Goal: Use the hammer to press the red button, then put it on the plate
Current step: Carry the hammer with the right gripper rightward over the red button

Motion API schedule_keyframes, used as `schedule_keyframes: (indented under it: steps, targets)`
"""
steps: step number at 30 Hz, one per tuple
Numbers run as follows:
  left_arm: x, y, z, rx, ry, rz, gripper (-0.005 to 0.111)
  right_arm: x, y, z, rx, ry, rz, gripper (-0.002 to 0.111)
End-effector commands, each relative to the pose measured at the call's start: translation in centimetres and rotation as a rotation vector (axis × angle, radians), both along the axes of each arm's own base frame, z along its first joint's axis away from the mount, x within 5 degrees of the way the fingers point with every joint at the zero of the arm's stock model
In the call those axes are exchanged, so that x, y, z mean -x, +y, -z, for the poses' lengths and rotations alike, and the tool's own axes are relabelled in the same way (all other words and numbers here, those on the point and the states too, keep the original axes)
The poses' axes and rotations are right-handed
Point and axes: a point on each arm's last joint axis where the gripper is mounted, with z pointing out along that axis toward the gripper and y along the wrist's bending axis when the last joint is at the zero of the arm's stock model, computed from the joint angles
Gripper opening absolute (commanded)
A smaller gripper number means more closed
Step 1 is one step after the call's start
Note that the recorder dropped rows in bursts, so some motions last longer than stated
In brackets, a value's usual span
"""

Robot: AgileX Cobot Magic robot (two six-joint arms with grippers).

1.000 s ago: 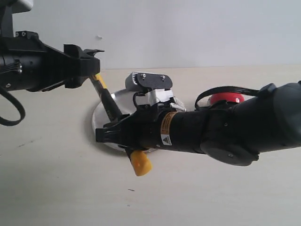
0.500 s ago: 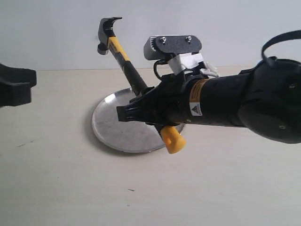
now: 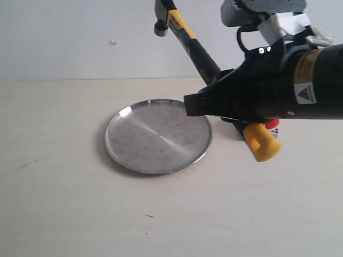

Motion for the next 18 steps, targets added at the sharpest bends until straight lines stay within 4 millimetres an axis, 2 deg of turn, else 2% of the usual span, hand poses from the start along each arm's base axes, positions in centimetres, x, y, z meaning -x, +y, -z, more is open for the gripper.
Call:
schedule_keyframes:
  steps: [1,7,12,16,18]
  targets:
    - [1.1,0.9,1.7,0.056,-0.046,-0.027,0.000,0.9,-1.8,-2.1,0.043,-0.084,0.033,0.000]
    - [1.7,1.6,4.3,0.063,-0.060,-0.079,0.000,1.6,-5.2,-2.5,0.098,-0.123,0.255,0.000]
    - [1.8,1.8,6.1,0.051,-0.033,-0.103,0.000,1.7,-6.8,-0.4,0.134,-0.153,0.373,0.000]
    - [1.8,1.8,6.9,0.039,-0.010,-0.106,0.000,0.6,-8.2,0.9,0.140,-0.134,0.447,0.000]
    - [1.7,2.1,7.5,0.007,0.048,-0.135,0.000,-0.6,-8.6,1.3,0.093,-0.126,0.437,0.000]
